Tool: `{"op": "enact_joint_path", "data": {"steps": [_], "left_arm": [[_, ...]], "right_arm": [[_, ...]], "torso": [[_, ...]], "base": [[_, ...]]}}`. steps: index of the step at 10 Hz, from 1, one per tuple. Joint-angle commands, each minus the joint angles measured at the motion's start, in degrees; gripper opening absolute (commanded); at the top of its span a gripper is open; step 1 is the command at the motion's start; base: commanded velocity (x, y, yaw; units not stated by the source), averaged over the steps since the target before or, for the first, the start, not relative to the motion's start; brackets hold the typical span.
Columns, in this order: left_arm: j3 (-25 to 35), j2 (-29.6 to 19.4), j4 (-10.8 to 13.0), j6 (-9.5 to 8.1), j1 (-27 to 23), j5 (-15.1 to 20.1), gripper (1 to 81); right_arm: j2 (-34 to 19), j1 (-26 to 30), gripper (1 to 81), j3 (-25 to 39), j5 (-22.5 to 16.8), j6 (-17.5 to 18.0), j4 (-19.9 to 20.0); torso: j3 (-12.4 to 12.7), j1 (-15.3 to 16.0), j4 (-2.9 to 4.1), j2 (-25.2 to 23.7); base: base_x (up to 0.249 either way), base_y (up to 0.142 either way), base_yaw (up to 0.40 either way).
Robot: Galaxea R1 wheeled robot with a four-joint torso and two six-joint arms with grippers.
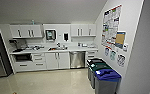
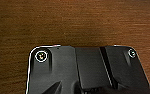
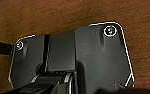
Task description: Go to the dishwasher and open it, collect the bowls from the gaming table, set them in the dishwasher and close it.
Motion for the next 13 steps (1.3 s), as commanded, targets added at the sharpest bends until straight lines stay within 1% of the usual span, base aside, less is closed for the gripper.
{"op": "enact_joint_path", "data": {"steps": [1,13], "left_arm": [[-0.2,0.0,0.0,-0.05,-4.0,2.2,81.1],[-0.1,0.1,0.0,-0.05,-4.0,2.1,81.1]], "right_arm": [[0.2,3.7,81.1,0.1,-2.7,-0.2,0.0],[0.1,3.6,81.1,0.0,-2.7,-0.2,0.1]], "torso": [[0.0,0.0,0.00,0.0],[0.0,0.0,0.00,0.0]], "base": [[0.177,0.061,0.000],[0.177,0.061,0.000]]}}
